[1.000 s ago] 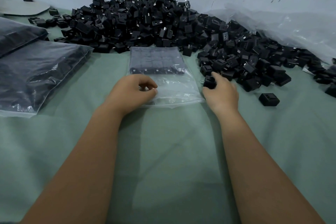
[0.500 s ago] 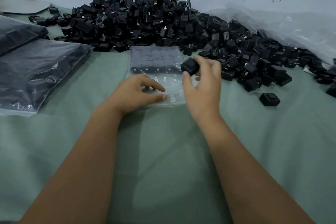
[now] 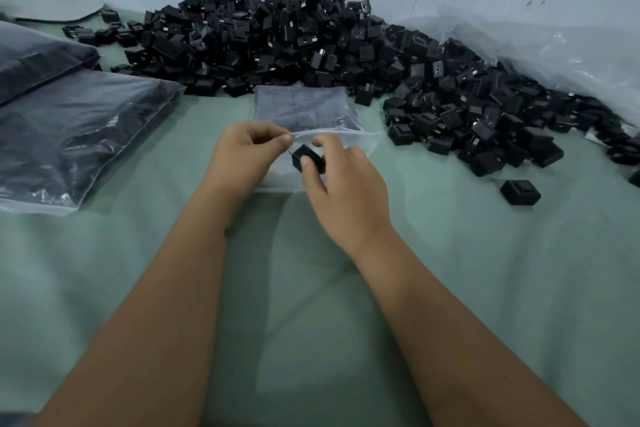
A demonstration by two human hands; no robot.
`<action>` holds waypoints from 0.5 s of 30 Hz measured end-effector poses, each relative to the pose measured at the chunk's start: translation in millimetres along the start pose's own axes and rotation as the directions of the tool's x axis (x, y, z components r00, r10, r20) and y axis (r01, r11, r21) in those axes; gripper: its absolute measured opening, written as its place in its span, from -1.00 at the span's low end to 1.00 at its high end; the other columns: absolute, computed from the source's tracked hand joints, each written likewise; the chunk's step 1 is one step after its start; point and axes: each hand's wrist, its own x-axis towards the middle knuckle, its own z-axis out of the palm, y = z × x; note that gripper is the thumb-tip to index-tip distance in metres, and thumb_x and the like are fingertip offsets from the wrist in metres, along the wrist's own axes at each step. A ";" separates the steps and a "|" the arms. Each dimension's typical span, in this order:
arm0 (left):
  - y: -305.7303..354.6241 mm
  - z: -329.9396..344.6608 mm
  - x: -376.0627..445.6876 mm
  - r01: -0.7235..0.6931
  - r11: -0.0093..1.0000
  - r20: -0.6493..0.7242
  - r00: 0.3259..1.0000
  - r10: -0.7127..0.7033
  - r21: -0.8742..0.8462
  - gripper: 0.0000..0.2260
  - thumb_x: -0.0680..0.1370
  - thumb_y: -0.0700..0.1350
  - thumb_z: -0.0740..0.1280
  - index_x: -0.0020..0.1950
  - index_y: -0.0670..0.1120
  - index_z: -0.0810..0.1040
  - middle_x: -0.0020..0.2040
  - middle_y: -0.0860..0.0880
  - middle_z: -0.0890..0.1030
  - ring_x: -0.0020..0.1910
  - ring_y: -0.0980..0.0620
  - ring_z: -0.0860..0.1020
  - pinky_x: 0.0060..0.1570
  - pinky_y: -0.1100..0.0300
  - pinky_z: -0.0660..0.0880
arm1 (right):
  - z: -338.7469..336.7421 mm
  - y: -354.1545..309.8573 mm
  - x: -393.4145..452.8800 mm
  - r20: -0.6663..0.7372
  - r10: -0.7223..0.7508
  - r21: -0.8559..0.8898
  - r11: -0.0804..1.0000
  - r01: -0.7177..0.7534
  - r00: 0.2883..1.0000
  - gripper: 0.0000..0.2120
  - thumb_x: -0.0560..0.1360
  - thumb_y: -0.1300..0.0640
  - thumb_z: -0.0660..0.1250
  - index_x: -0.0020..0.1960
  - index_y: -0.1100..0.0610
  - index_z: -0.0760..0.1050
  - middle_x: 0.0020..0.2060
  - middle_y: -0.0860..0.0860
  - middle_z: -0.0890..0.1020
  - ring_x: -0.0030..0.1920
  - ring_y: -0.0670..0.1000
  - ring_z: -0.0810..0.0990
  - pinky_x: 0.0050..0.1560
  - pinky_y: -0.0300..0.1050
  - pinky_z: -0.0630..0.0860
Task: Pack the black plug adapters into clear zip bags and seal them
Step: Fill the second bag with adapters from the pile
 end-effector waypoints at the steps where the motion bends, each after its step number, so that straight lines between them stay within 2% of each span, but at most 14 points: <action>1: 0.9 -0.5 -0.5 -0.011 1.000 0.002 1.000 0.011 -0.022 -0.89 0.54 -0.17 0.40 -0.15 -0.01 0.67 -0.28 0.11 0.63 -0.26 0.24 0.55 -0.16 0.41 0.47 | 0.3 0.0 -0.8 0.013 -0.011 -0.039 0.999 0.012 1.000 -0.77 0.58 0.03 0.23 0.14 0.14 0.49 -0.29 0.03 0.54 -0.26 0.04 0.42 -0.34 -0.09 0.33; 5: 8.5 -0.8 -4.6 -0.051 0.982 0.097 0.993 0.069 -0.180 -0.90 0.49 -0.26 0.44 -0.16 -0.06 0.69 -0.21 0.07 0.70 -0.15 0.18 0.64 -0.09 0.40 0.51 | 1.1 -0.2 -1.9 0.086 -0.002 -0.113 0.994 0.012 0.996 -0.84 0.60 0.09 0.19 -0.09 0.15 0.46 -0.43 -0.12 0.31 -0.30 0.03 0.33 -0.26 -0.11 0.18; 8: 10.8 -1.5 -4.5 -0.062 0.972 0.152 0.984 0.098 -0.225 -0.91 0.47 -0.28 0.46 -0.15 -0.09 0.69 -0.20 0.04 0.71 -0.12 0.14 0.65 -0.05 0.36 0.54 | 0.1 4.9 3.0 0.122 0.069 -0.218 0.975 -0.041 0.990 -0.76 0.62 0.05 0.12 -0.20 0.09 0.34 -0.34 -0.05 0.45 -0.25 0.03 0.40 -0.31 -0.12 0.16; 11: 12.4 -1.9 -5.7 -0.071 0.969 0.176 0.978 0.115 -0.236 -0.89 0.47 -0.26 0.46 -0.18 -0.05 0.70 -0.19 0.04 0.71 -0.12 0.15 0.65 -0.04 0.36 0.53 | -1.9 12.5 4.6 0.131 0.129 -0.311 0.947 -0.082 0.983 -0.70 0.63 0.03 0.09 -0.25 0.09 0.36 -0.31 0.00 0.49 -0.24 0.07 0.47 -0.37 -0.12 0.13; 13: 13.3 -2.7 -6.4 -0.087 0.967 0.167 0.977 0.129 -0.241 -0.85 0.51 -0.18 0.43 -0.22 0.02 0.70 -0.20 0.01 0.70 -0.14 0.16 0.62 -0.07 0.38 0.50 | -1.8 13.7 4.0 0.159 0.143 -0.325 0.942 -0.085 0.977 -0.65 0.63 0.01 0.08 -0.24 0.12 0.45 -0.25 0.04 0.53 -0.18 0.11 0.50 -0.27 -0.12 0.19; 15: 11.3 -4.3 -5.1 -0.083 0.975 0.099 0.990 0.105 -0.208 -0.78 0.55 -0.03 0.33 -0.25 0.11 0.69 -0.17 -0.10 0.68 -0.16 0.12 0.57 -0.06 0.31 0.47 | -0.6 13.2 3.0 0.181 0.149 -0.323 0.943 -0.084 0.972 -0.61 0.63 -0.02 0.07 -0.29 0.11 0.42 -0.28 0.00 0.46 -0.20 0.09 0.44 -0.25 -0.11 0.19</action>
